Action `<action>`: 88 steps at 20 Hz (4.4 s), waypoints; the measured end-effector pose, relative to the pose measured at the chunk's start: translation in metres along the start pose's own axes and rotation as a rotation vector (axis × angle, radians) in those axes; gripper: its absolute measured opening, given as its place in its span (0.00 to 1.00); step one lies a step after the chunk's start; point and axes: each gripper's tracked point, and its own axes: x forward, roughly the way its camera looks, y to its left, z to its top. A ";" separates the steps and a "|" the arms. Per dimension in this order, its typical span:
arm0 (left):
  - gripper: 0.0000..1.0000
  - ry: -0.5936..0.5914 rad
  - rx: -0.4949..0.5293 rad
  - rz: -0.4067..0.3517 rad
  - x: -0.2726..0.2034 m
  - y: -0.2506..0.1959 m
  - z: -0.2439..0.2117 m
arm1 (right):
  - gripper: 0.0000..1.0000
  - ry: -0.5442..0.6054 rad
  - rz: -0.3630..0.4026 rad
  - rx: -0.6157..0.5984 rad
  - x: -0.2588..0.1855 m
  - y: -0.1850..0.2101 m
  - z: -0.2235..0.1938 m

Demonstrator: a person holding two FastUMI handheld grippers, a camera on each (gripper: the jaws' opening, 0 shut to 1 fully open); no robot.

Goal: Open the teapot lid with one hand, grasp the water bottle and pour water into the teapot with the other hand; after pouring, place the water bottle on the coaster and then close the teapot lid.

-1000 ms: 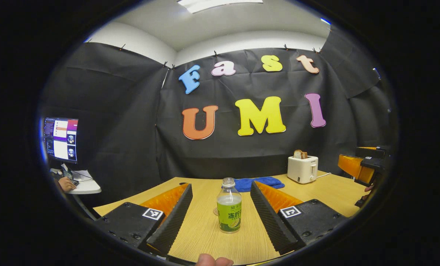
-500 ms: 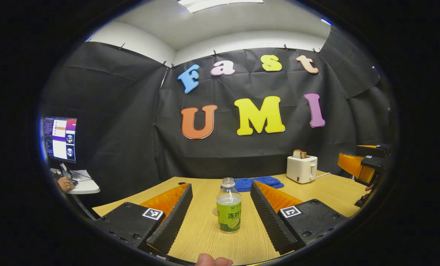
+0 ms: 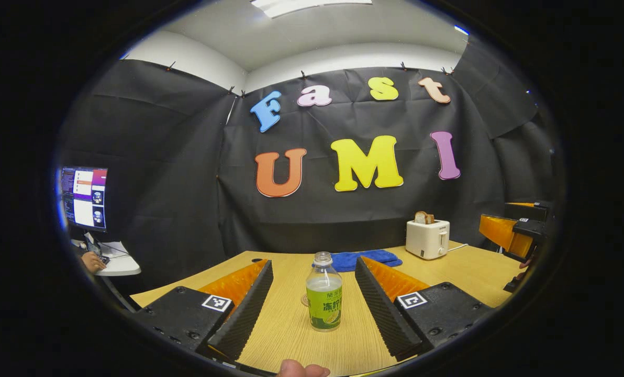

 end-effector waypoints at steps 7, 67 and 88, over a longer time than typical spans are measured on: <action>0.98 0.001 0.010 0.001 0.001 0.001 -0.001 | 0.95 0.005 0.009 -0.002 0.001 0.000 -0.003; 0.99 0.142 -0.024 -0.043 0.043 0.011 -0.079 | 0.00 0.365 0.162 0.008 0.106 0.068 -0.156; 0.95 0.322 -0.062 -0.111 0.085 -0.030 -0.158 | 0.00 0.317 0.143 -0.035 0.084 0.011 -0.109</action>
